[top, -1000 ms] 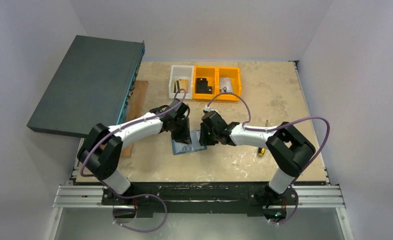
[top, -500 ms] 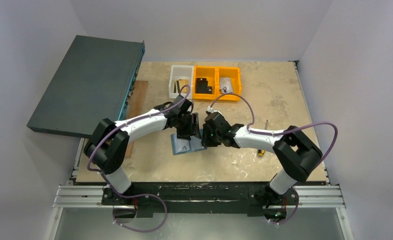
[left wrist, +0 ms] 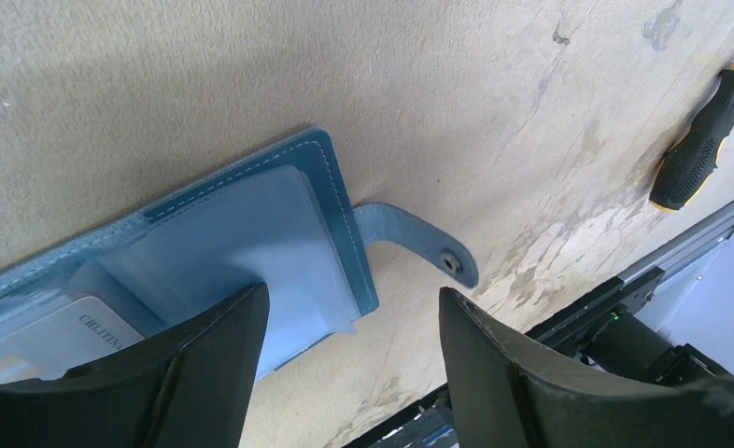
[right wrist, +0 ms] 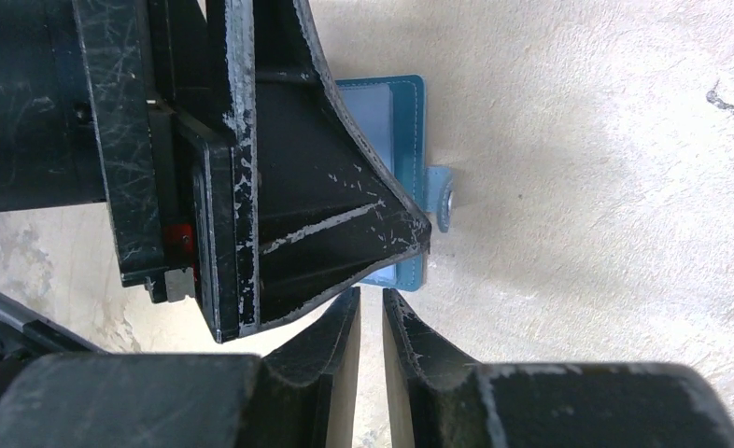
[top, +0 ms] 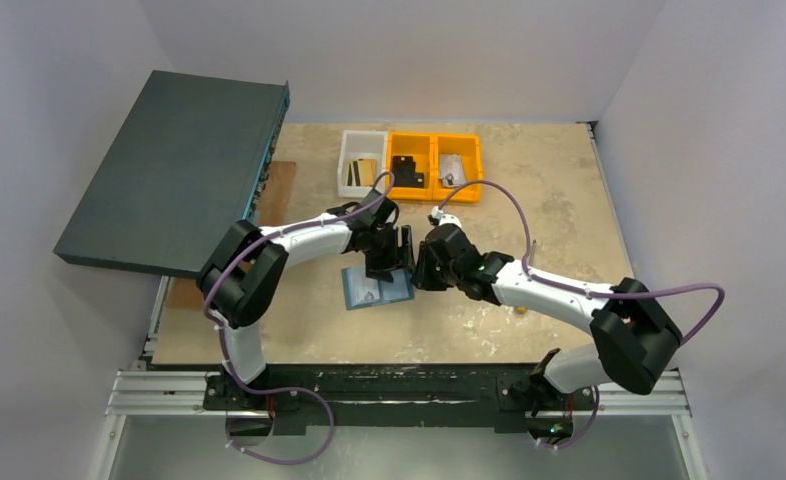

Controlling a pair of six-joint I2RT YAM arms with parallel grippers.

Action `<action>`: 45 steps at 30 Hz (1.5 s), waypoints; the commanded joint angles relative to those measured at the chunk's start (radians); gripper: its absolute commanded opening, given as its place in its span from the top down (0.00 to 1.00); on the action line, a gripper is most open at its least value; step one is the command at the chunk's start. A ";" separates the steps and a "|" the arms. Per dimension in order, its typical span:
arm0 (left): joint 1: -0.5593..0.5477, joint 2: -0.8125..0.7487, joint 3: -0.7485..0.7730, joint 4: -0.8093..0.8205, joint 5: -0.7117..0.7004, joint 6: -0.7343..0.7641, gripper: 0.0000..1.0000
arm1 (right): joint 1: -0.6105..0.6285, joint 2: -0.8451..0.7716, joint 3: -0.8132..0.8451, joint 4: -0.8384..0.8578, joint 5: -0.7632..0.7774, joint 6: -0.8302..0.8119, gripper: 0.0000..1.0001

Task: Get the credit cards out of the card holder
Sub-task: Remove the credit card from the card holder.

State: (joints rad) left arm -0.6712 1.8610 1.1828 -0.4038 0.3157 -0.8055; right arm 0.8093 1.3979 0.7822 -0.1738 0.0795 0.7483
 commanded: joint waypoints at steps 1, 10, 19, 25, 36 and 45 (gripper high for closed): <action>-0.007 -0.027 0.023 0.018 0.020 -0.016 0.32 | -0.001 -0.030 0.002 0.002 0.016 0.011 0.85; 0.031 -0.247 -0.013 -0.181 -0.171 0.035 0.31 | 0.001 0.009 0.037 0.095 -0.069 -0.008 0.80; 0.094 -0.427 -0.203 -0.246 -0.304 0.023 0.54 | 0.002 0.167 0.107 0.236 -0.230 0.004 0.70; 0.115 -0.411 -0.222 -0.190 -0.296 0.031 0.80 | 0.001 0.346 0.154 0.332 -0.343 0.024 0.66; 0.116 -0.328 -0.215 -0.141 -0.292 0.039 1.00 | -0.001 0.416 0.161 0.352 -0.328 0.052 0.66; 0.115 -0.292 -0.213 -0.146 -0.343 0.045 1.00 | -0.004 0.431 0.173 0.357 -0.339 0.061 0.66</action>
State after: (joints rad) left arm -0.5629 1.5528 0.9550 -0.5728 0.0196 -0.7811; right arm 0.8093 1.8137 0.9241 0.1509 -0.2527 0.8032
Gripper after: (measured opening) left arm 0.003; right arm 0.343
